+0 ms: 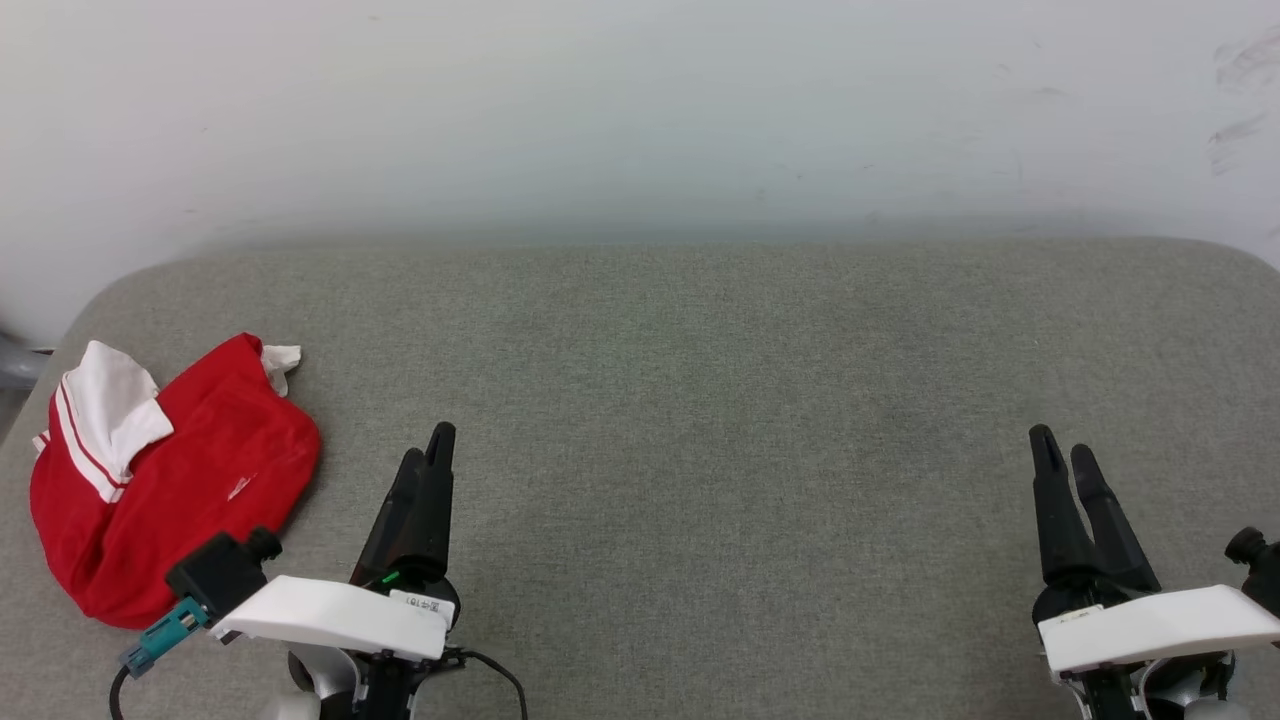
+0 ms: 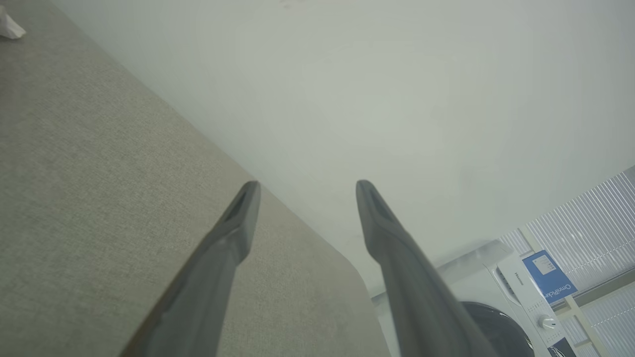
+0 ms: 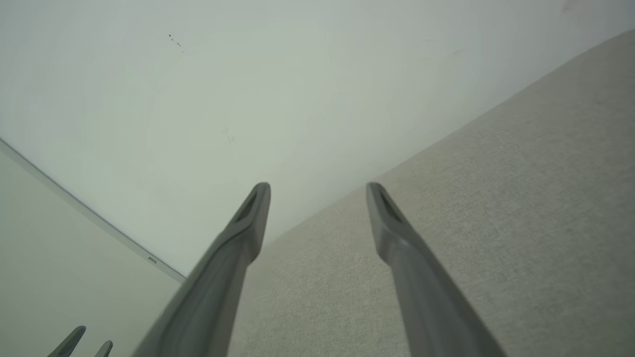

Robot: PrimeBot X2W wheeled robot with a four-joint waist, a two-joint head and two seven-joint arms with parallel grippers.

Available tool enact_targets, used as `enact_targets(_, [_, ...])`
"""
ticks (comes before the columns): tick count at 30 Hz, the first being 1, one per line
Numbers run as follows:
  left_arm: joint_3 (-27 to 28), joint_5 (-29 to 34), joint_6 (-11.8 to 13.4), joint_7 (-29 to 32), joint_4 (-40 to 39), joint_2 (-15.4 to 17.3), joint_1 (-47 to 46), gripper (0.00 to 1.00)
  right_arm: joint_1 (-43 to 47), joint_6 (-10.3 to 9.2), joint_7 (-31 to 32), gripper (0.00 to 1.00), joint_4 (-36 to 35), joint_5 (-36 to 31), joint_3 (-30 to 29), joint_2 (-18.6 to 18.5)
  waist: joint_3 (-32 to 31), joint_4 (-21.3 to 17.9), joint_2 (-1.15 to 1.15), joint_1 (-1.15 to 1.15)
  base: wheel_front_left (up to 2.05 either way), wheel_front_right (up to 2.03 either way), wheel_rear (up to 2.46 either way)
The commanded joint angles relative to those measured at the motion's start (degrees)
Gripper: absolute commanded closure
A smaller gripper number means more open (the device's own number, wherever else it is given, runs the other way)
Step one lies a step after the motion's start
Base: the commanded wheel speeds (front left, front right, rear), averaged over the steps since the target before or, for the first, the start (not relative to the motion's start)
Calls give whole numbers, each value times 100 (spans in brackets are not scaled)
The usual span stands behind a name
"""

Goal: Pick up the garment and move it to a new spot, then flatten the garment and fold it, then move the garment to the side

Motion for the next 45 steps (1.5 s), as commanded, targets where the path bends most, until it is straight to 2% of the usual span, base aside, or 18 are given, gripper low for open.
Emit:
enact_targets(1, [-23, 409, -13, -70, -111, 26, -82, 0, 12, 1, -59, 0, -120, -443, 26, -7, -2, 3, 0, 0, 0, 0, 0])
enact_targets(13, [54, 2236, -16, -274, -219, 87, -41, 0, 110, 1, 34, 0, -321, -1881, 51, -5, 6, 10, 0, 0, 0, 0, 0])
enact_targets(21, [150, 3126, 16, -400, -329, 99, 29, 0, 160, 1, 150, 0, -444, -2601, -33, -4, 14, 9, 0, 0, 0, 0, 0])
enact_targets(30, [154, 3869, 55, -529, -283, 169, 83, 0, 246, 1, 282, 0, -579, -3227, -243, -3, 11, 10, 0, 0, 0, 0, 0])
enact_targets(45, [188, 4630, 114, -723, -91, 164, 165, 0, 398, 0, 278, 0, -809, -3935, -271, -1, -14, 33, 0, 0, 0, 0, 0])
